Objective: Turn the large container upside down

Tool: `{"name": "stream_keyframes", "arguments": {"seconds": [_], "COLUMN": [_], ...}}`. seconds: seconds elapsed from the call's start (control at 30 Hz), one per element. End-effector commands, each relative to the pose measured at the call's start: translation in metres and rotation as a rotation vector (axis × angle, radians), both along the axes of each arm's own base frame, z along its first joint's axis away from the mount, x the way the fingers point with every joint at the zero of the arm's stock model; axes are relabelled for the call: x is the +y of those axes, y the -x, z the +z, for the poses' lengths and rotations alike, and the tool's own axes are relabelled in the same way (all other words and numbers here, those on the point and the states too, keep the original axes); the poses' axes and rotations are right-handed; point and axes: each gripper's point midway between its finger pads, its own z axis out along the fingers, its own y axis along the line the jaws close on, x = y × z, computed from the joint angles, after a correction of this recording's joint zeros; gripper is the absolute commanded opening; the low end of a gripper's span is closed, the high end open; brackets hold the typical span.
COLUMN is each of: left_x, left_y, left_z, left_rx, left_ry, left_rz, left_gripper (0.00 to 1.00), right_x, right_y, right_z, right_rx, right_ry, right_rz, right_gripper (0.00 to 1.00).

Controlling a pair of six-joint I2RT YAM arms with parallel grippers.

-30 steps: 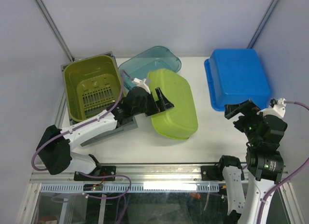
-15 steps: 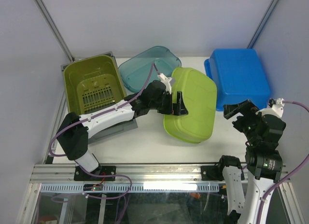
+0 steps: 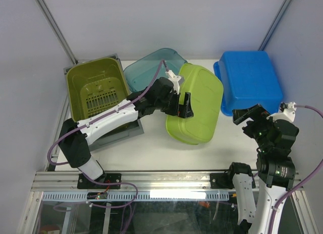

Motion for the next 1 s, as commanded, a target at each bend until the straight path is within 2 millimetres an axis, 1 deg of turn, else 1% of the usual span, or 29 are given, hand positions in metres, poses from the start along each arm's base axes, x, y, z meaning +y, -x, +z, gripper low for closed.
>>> {"name": "stream_keyframes", "arguments": {"seconds": [0.0,0.03,0.1,0.23,0.3,0.33,0.37,0.47,0.5,0.57,0.7,0.83,0.87,0.97], "left_x": [0.012,0.016,0.015,0.004,0.004,0.002,0.004,0.020,0.026,0.034,0.048,0.068,0.075,0.085], "left_y": [-0.012,-0.015,-0.013,-0.001,0.003,0.005,0.006,0.001,-0.005,-0.016,-0.029,-0.043,-0.042,-0.045], "left_z": [0.022,0.024,0.030,0.059,0.067,0.076,0.083,0.091,0.089,0.077,0.049,0.030,0.038,0.038], "left_rx": [-0.100,-0.106,-0.077,0.010,0.055,0.066,0.087,0.159,0.159,0.149,0.131,0.066,0.026,-0.033], "left_ry": [-0.051,-0.062,-0.025,0.198,0.302,0.354,0.413,0.554,0.556,0.506,0.384,0.246,0.233,0.162], "left_rz": [0.009,0.017,-0.001,-0.084,-0.107,-0.120,-0.140,-0.146,-0.123,-0.055,0.050,0.168,0.187,0.232], "left_gripper": [0.99,0.99,0.99,0.99,0.99,0.99,0.99,0.99,0.99,0.99,0.99,0.99,0.99,0.99], "right_x": [0.003,0.003,0.003,0.004,0.005,0.005,0.005,0.004,0.004,0.004,0.003,0.005,0.005,0.005], "right_y": [-0.004,-0.004,-0.004,-0.006,-0.006,-0.006,-0.005,-0.004,-0.003,-0.003,-0.003,-0.004,-0.005,-0.006], "right_z": [0.018,0.019,0.019,0.017,0.018,0.018,0.018,0.018,0.017,0.017,0.016,0.015,0.015,0.013], "right_rx": [-0.061,-0.065,-0.063,-0.060,-0.064,-0.065,-0.064,-0.062,-0.063,-0.061,-0.060,-0.060,-0.060,-0.057], "right_ry": [0.023,0.028,0.033,0.027,0.021,0.020,0.020,0.028,0.030,0.032,0.034,0.027,0.025,0.019], "right_rz": [0.034,0.035,0.035,0.040,0.047,0.046,0.047,0.042,0.042,0.039,0.039,0.044,0.045,0.047], "right_gripper": [0.95,0.95,0.95,0.95,0.95,0.95,0.95,0.95,0.95,0.95,0.95,0.95,0.95,0.95]}}
